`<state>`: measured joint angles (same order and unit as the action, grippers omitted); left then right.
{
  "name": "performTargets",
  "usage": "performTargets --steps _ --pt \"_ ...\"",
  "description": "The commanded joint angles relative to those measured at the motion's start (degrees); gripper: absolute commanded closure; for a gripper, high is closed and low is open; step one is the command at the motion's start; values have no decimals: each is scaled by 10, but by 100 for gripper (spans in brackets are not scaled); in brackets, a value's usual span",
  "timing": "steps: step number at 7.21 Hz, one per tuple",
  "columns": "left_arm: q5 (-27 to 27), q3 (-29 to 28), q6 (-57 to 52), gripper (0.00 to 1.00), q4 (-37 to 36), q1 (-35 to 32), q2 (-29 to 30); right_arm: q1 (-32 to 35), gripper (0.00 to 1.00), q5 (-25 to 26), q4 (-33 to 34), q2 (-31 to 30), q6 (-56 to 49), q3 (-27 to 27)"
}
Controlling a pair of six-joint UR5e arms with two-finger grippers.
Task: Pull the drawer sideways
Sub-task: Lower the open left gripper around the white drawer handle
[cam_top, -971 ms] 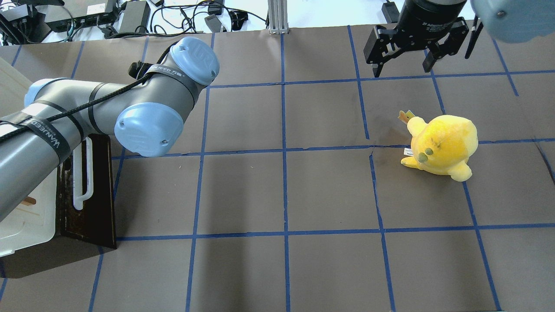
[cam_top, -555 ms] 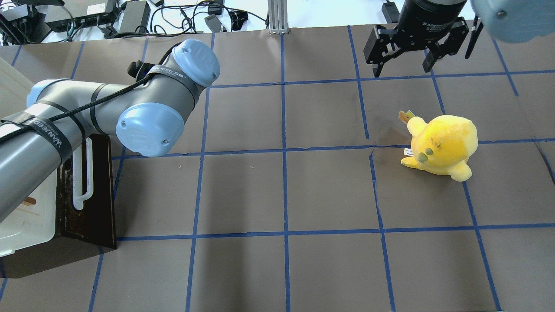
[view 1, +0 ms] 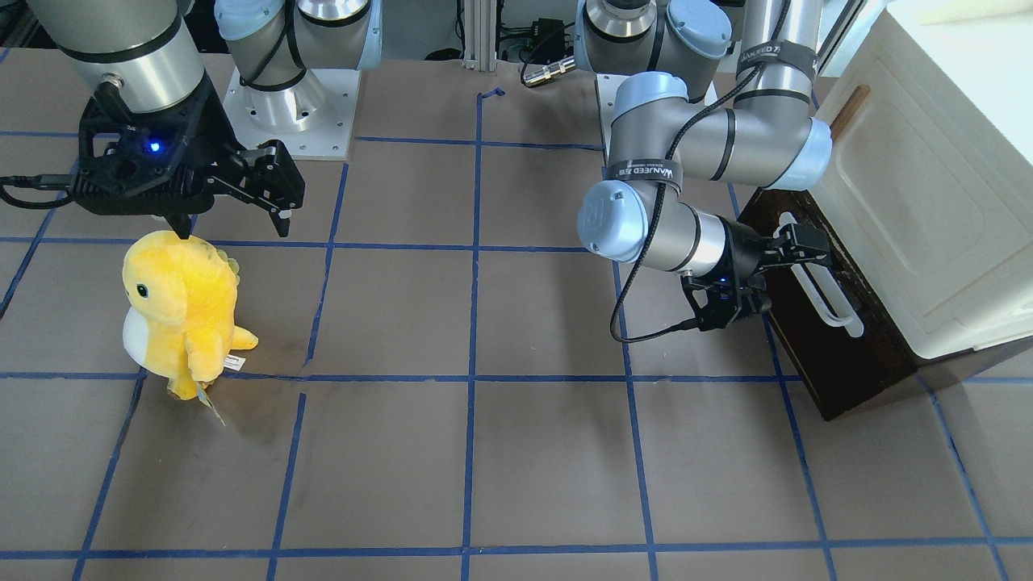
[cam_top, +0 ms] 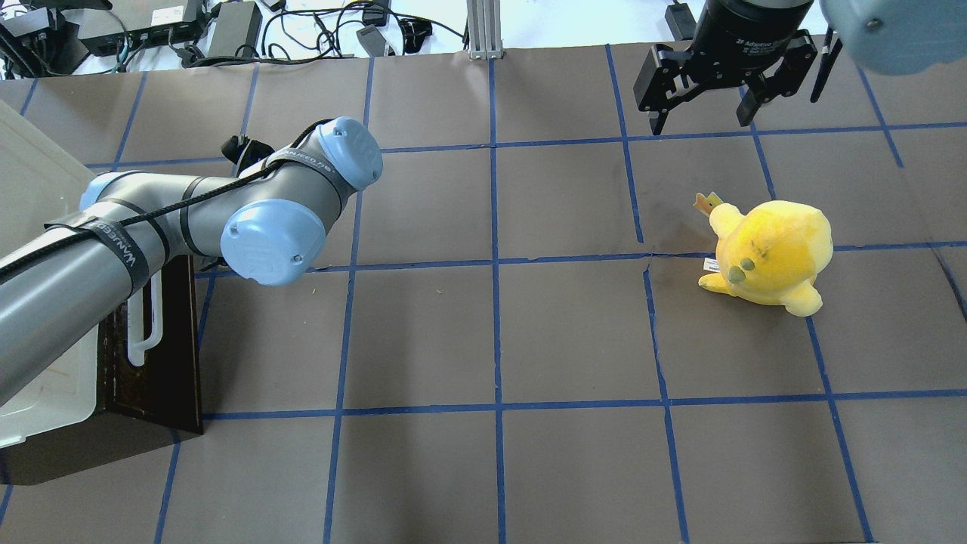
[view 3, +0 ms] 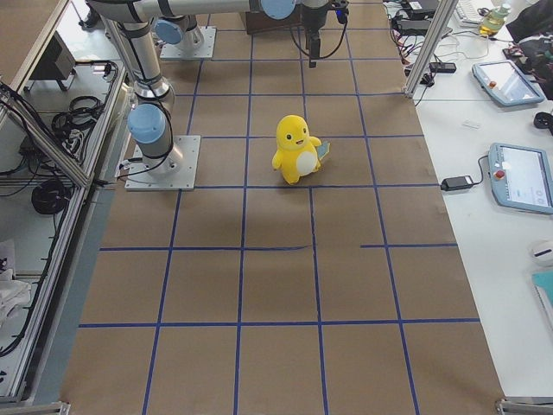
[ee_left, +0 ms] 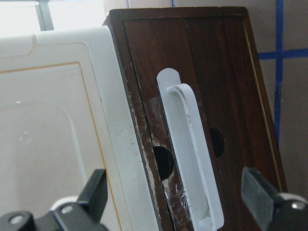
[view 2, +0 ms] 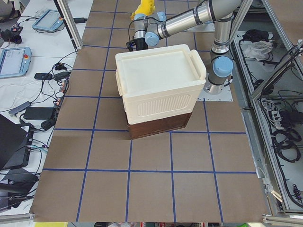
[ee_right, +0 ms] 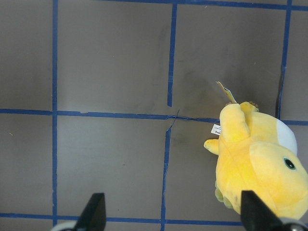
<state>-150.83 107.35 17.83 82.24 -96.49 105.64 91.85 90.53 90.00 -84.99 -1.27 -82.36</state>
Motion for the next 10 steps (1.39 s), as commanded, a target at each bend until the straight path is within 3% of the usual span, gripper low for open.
performTargets --steps 1,2,4,10 --pt "-1 8 0 5 -1 28 23 0 0 0 0 0 0 0" --pt "-1 8 1 6 -7 28 32 0 0 0 0 0 0 0" --pt "-4 8 -1 25 -26 29 53 0 0 0 0 0 0 0" --pt "-31 22 0 23 -23 31 52 0 0 0 0 0 0 0"
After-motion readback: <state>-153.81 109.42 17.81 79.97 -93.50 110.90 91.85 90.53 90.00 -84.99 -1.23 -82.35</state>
